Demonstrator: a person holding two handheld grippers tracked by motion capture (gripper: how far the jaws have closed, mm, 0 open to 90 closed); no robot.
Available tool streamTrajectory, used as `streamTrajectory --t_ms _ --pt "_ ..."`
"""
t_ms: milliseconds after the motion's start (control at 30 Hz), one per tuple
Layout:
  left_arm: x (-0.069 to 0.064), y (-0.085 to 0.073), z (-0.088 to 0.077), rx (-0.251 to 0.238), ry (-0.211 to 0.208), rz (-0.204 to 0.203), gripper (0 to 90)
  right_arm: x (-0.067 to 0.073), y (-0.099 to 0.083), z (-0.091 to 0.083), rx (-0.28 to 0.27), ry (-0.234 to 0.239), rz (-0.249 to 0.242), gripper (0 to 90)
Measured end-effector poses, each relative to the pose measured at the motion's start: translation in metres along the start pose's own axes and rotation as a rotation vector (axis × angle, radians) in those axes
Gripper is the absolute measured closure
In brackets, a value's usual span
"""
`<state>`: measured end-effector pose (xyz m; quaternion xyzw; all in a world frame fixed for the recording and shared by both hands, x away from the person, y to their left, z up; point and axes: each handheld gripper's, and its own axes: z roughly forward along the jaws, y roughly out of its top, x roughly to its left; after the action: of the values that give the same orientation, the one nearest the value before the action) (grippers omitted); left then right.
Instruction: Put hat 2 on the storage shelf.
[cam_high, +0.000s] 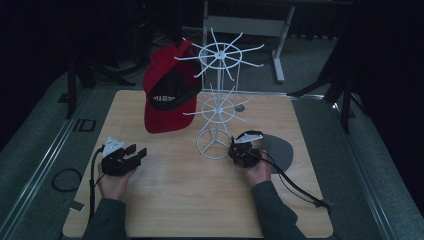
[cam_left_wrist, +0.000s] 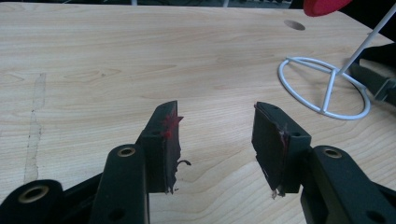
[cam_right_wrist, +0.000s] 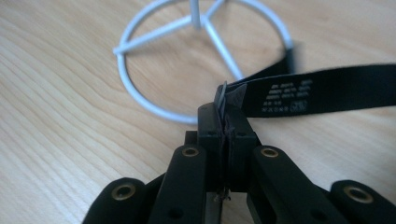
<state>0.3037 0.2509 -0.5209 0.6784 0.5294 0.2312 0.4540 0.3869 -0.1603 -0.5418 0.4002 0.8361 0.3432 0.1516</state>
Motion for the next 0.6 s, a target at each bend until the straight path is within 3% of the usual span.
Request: streamTrajectory --t_ms 300,600 --pt "0.000 0.000 0.000 -0.005 0.001 -0.002 52.0 -0.011 0.013 -0.029 -0.120 0.020 0.043 87.4" --pt "0.001 0.000 -0.001 -0.008 0.006 -0.005 51.9 -0.021 0.021 -0.049 -0.201 0.024 0.101 87.6"
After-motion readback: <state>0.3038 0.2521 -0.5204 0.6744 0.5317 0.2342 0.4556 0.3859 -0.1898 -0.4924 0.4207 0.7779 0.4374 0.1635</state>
